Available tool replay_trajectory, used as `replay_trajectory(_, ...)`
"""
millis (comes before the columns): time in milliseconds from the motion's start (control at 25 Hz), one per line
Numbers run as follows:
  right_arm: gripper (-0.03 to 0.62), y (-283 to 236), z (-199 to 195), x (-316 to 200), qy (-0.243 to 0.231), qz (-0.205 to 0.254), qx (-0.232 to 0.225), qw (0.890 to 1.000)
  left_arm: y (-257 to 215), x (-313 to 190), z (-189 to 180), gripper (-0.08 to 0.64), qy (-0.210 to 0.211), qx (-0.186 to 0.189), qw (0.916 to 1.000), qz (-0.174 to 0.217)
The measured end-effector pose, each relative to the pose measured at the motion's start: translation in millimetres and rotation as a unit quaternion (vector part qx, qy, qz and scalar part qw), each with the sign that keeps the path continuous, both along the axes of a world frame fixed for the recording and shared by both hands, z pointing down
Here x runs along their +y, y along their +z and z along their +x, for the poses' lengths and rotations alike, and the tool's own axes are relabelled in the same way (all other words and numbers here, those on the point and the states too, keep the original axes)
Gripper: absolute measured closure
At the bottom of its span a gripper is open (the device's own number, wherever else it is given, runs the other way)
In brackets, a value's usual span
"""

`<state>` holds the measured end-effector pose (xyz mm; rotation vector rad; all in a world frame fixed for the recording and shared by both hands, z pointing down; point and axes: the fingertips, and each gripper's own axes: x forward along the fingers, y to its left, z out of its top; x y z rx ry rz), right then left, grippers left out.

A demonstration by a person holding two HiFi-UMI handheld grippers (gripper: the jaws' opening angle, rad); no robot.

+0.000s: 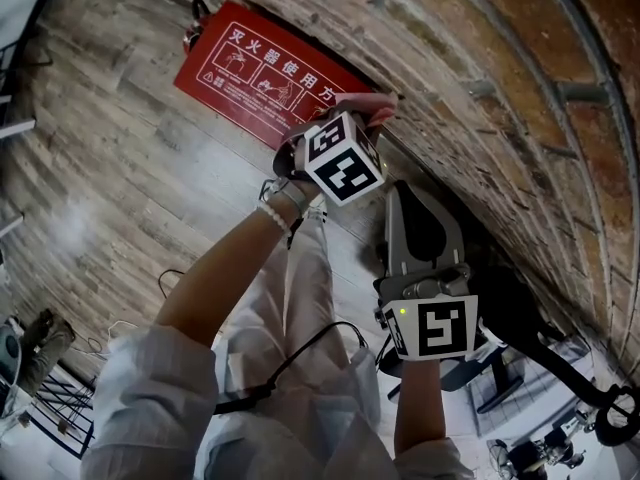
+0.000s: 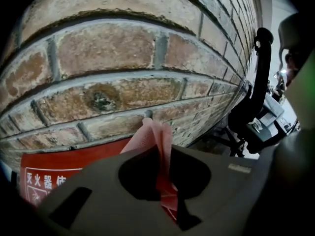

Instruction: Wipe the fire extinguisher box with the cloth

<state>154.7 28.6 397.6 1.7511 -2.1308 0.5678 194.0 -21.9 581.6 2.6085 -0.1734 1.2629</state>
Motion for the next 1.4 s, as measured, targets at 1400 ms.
replay_trajectory(1400, 0.584, -19, -70, -42, -0.071, 0.0, 0.003, 0.997, -110, -167, -230, 0.551, -0.295, 0.068, 0.9521, 0.042)
